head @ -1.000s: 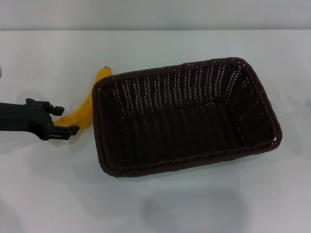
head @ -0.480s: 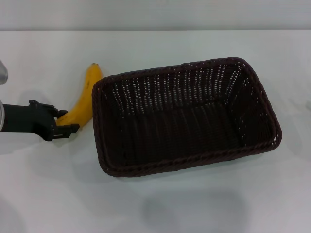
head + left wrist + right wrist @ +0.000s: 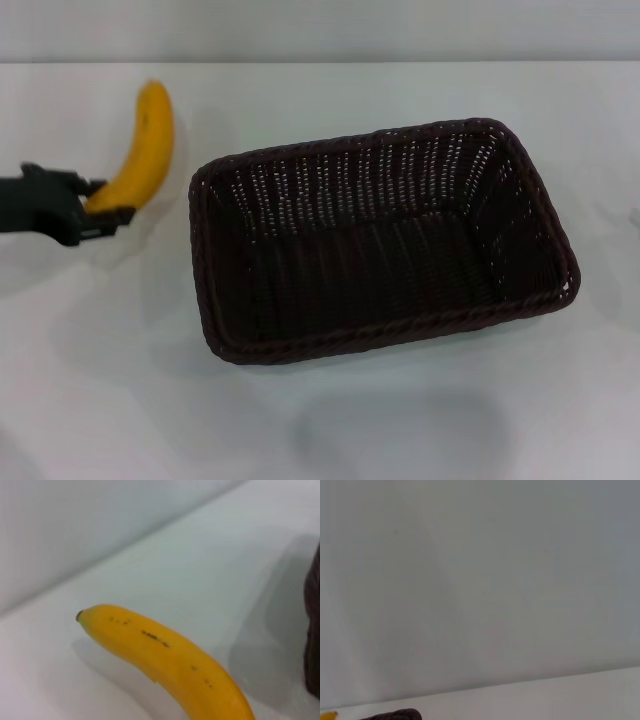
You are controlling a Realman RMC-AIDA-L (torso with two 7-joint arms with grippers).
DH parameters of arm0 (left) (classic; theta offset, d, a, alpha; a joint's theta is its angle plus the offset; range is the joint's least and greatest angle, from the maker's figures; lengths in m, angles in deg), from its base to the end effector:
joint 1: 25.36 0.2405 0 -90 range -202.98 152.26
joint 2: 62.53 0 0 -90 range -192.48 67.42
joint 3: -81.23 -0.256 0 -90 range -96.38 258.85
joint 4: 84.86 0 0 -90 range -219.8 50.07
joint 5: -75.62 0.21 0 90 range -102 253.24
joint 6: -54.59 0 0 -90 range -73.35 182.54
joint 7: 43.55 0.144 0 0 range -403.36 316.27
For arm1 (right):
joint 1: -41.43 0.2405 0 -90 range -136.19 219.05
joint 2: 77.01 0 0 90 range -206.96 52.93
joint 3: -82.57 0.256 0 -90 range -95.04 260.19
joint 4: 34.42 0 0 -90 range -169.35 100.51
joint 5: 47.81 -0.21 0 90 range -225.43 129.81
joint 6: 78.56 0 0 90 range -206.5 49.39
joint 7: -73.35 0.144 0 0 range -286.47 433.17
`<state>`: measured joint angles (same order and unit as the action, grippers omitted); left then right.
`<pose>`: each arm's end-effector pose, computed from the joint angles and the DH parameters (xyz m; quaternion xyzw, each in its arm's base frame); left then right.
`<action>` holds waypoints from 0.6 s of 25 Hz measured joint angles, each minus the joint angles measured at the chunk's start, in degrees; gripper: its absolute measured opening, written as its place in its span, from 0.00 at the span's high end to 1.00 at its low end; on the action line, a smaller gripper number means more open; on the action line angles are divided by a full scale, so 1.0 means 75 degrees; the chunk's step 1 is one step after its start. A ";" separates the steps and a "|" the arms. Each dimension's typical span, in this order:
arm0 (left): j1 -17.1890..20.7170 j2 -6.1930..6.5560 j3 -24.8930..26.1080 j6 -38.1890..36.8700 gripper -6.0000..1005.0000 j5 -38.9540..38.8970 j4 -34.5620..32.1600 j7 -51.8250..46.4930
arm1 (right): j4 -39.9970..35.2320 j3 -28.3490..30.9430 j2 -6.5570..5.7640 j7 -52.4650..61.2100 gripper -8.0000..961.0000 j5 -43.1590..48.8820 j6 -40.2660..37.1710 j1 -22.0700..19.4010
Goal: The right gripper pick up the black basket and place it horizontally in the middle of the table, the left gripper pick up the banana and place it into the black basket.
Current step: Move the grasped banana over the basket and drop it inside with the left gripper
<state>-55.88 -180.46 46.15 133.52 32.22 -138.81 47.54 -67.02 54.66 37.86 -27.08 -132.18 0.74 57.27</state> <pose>-0.3067 0.3609 0.0621 -0.9339 -0.2367 -0.0258 0.2666 0.3700 0.2907 0.0789 -0.7730 0.3825 0.3382 0.3765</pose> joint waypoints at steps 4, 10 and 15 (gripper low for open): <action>0.0290 -0.0098 -0.0027 0.0960 0.53 -0.0455 -0.1251 -0.0228 | -0.0019 -0.0028 0.0001 -0.0019 0.53 -0.0026 0.0016 0.0053; 0.0129 -0.0069 -0.0221 0.3957 0.53 -0.0965 -0.2336 -0.0357 | -0.0078 -0.0028 0.0001 -0.0065 0.53 -0.0055 0.0037 0.0215; 0.0048 -0.0120 -0.1093 0.4812 0.53 -0.1220 -0.2611 -0.0623 | -0.0092 -0.0028 0.0009 -0.0172 0.53 -0.0066 0.0047 0.0289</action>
<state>-55.52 -181.36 37.95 169.61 23.07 -158.40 42.87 -67.71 54.45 37.92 -28.37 -132.67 1.09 59.44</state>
